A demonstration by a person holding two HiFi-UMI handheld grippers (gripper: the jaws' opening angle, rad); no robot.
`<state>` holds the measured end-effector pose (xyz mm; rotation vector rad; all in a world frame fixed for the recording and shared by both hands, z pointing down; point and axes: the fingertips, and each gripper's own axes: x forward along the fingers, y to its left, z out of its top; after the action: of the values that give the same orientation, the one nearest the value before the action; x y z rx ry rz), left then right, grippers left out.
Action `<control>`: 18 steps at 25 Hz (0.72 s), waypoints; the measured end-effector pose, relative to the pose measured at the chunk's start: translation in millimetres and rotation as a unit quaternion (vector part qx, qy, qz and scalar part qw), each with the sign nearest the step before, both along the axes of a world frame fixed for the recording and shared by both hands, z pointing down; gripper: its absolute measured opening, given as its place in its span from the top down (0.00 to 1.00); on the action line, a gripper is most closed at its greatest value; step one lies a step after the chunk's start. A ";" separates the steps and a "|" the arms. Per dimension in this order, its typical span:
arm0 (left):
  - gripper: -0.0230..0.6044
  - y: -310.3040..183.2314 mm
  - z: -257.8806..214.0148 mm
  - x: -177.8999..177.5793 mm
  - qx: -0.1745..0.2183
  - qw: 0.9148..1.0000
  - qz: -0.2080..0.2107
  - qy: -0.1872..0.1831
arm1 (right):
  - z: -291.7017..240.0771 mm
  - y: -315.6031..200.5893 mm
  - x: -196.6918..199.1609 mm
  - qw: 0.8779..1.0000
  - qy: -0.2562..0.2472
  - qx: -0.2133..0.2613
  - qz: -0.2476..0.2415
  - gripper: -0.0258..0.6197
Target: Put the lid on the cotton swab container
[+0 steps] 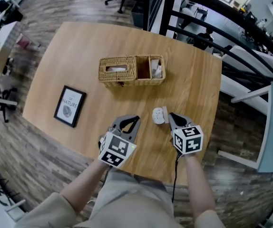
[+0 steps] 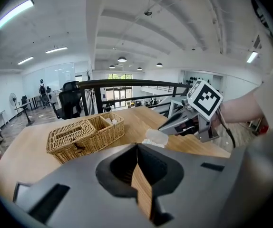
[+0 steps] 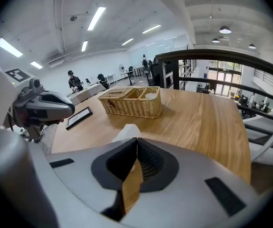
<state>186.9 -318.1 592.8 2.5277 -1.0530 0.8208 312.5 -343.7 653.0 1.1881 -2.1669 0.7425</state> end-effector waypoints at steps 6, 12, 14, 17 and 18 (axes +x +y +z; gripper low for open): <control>0.93 13.9 -1.5 -9.4 -0.008 1.000 0.004 0.007 | 6.2 4.6 -35.2 0.999 0.004 0.002 -0.034 0.92; 0.93 26.2 -2.3 -24.9 -0.017 1.000 0.013 0.013 | 11.8 5.0 -47.2 0.997 0.061 0.030 -0.043 0.92; 0.93 26.9 -2.9 -29.6 -0.016 1.000 0.010 0.013 | 13.1 5.2 -47.2 0.998 0.047 0.015 -0.039 0.92; 0.93 26.2 -11.3 -35.4 -0.006 1.000 0.008 0.015 | 10.5 3.9 -44.4 0.999 0.030 0.002 -0.028 0.92; 0.93 25.5 -16.7 -37.4 -0.001 1.000 0.008 0.017 | 5.2 2.9 -42.2 1.000 0.025 0.006 -0.016 0.92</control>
<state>149.6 -292.7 576.1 2.5417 -1.0227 0.7810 270.2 -340.7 658.1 1.1625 -2.1481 0.6802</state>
